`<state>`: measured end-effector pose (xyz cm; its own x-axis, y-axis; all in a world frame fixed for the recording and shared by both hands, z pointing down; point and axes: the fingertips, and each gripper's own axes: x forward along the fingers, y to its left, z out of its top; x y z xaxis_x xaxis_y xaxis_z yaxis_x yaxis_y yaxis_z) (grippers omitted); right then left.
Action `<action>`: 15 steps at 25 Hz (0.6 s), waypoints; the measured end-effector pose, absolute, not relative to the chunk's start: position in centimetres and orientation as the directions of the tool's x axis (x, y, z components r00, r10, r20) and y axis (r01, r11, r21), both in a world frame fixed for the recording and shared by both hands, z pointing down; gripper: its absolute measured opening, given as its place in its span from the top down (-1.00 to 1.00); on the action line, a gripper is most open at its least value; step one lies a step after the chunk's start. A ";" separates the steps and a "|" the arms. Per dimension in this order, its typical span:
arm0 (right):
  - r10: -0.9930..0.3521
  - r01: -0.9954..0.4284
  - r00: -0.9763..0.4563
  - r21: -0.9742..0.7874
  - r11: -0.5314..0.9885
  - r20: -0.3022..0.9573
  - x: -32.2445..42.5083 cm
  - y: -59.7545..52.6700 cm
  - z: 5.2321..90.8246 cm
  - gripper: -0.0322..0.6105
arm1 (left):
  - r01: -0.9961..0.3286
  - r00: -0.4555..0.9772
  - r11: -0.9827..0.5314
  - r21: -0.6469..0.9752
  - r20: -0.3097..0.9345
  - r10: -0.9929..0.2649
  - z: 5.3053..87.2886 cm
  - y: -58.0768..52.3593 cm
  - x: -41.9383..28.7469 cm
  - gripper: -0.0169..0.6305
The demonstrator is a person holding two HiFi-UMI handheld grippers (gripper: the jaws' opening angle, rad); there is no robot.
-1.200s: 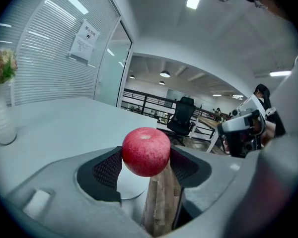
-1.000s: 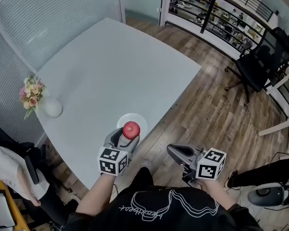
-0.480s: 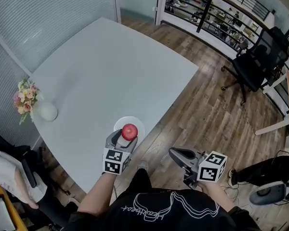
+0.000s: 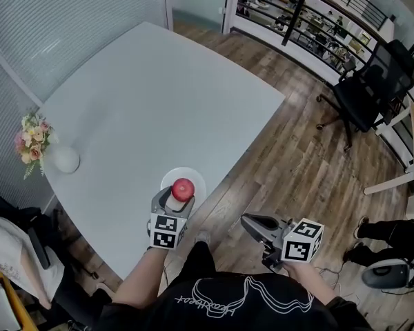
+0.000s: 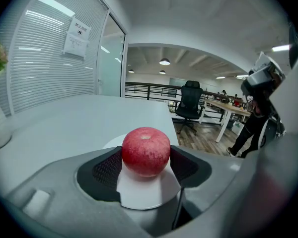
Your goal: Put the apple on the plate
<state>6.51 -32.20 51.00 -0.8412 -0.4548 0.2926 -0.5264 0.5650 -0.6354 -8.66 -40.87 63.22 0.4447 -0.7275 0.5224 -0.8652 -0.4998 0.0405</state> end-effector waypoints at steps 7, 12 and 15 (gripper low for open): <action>-0.464 -0.530 -0.838 -0.632 0.566 0.287 7.0 -32.4 50.6 0.87 | -0.853 0.434 -0.522 -0.008 0.544 -0.718 63.5 -41.0 -8.7 -0.01; -0.468 -0.527 -0.838 -0.634 0.566 0.279 7.1 -32.0 50.2 0.87 | -0.839 0.445 -0.544 -0.011 0.561 -0.698 63.7 -40.5 -8.6 -0.01; -0.477 -0.528 -0.836 -0.630 0.569 0.270 7.2 -31.9 49.8 0.87 | -0.835 0.461 -0.551 0.008 0.557 -0.690 63.5 -40.4 -8.4 -0.03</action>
